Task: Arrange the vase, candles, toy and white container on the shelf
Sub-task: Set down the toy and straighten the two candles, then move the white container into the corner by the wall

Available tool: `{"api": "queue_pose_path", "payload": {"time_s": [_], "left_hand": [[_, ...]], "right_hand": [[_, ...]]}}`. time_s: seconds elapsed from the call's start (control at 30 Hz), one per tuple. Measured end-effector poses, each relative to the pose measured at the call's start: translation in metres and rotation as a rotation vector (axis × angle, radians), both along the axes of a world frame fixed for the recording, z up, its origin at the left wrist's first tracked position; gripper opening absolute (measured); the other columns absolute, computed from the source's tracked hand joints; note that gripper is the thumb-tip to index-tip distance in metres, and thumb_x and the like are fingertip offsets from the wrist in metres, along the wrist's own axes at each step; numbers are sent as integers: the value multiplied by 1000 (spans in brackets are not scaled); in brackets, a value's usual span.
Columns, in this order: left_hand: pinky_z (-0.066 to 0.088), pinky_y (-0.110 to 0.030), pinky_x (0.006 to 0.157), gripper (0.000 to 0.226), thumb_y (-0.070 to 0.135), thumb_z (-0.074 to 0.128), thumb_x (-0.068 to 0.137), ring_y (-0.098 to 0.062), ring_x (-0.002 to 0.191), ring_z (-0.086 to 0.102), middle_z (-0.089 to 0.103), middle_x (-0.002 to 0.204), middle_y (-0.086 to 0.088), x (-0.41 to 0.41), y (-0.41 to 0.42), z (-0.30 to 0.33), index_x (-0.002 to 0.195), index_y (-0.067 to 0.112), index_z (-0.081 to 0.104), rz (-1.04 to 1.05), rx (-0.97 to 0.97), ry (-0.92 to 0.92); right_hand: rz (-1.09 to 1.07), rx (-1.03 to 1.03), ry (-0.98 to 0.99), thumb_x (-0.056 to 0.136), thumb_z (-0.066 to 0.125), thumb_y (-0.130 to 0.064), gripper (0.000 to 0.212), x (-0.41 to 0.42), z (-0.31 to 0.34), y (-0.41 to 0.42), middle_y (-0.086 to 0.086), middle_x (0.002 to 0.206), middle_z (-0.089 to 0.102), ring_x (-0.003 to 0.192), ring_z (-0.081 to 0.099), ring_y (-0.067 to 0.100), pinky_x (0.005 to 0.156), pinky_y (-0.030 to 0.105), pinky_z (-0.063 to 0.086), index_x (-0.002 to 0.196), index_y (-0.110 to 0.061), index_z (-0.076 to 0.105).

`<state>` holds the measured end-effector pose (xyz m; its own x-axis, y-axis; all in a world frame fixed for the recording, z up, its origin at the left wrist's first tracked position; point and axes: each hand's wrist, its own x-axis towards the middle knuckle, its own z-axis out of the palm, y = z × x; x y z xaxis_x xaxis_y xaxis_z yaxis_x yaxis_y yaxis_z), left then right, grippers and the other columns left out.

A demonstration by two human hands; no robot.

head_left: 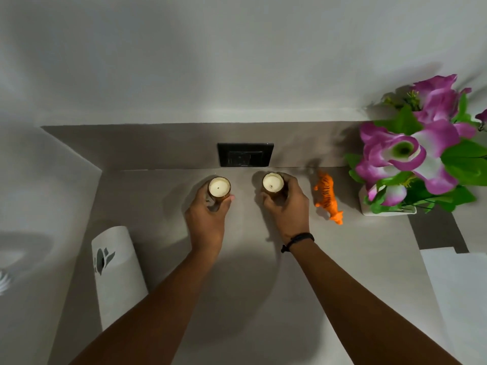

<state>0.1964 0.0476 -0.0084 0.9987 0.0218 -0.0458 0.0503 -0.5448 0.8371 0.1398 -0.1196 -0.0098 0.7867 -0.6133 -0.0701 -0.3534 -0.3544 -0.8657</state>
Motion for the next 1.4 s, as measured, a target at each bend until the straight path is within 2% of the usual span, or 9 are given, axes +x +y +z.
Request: {"api": "queue_pose_path", "payload": {"time_s": [0.2,0.33,0.43,0.53,0.67,0.9,1.17,1.3,1.4], "left_hand": [[47,-55,122,103,44,93,82,-35,153,48,51,166,-16,-11,23,19,166,10,42,-37,99,93],[46,-60,119,81,43,86,91,-44,145,53,58,156,-25,-38,96,48,155,5,54,-9,423,-159],[40,-61,119,93,46,86,89,-51,143,50,52,155,-32,-53,152,62,158,-1,45,124,578,31],[47,-60,113,112,46,92,81,-53,140,52,50,154,-34,-70,183,62,162,-5,34,205,500,366],[52,-46,102,97,38,95,80,-42,131,61,59,144,-23,-78,193,51,155,3,43,290,274,482],[57,-44,101,91,27,98,74,-34,123,66,65,138,-13,-40,163,36,150,8,51,426,63,141],[58,-27,106,104,32,104,70,9,123,59,55,135,21,55,173,-5,151,22,39,480,-175,-218],[55,-26,109,106,32,105,68,-9,125,61,60,140,-5,70,178,-19,150,5,43,472,-157,-218],[52,-28,112,95,33,102,71,-11,129,62,63,142,2,68,182,-24,148,13,51,451,-151,-168]], "right_hand": [[65,57,121,92,78,-54,96,-42,-6,18,0,173,36,153,36,12,121,29,32,167,-26,26],[461,-513,209,102,47,-64,85,-116,-24,57,5,181,22,168,17,28,136,51,22,173,-27,19],[636,-735,251,102,42,-73,85,-146,-34,74,9,179,28,165,28,34,131,56,23,172,-27,26],[642,-803,302,100,38,-77,88,-151,-34,75,9,180,27,165,29,35,130,61,28,172,-29,22],[671,-823,356,101,33,-76,88,-148,-30,75,10,182,21,167,22,35,131,63,26,174,-29,15],[677,-860,389,101,32,-74,87,-149,-36,73,7,184,12,169,15,33,134,61,18,174,-30,13],[684,-883,315,99,35,-75,87,-129,-59,79,5,184,12,170,11,31,136,59,10,172,-30,21],[656,-897,312,96,37,-77,89,-123,-62,80,4,184,14,170,13,30,136,60,11,172,-31,24],[626,-907,292,95,37,-76,89,-119,-63,81,4,183,17,169,17,31,135,59,12,171,-32,26]]}}
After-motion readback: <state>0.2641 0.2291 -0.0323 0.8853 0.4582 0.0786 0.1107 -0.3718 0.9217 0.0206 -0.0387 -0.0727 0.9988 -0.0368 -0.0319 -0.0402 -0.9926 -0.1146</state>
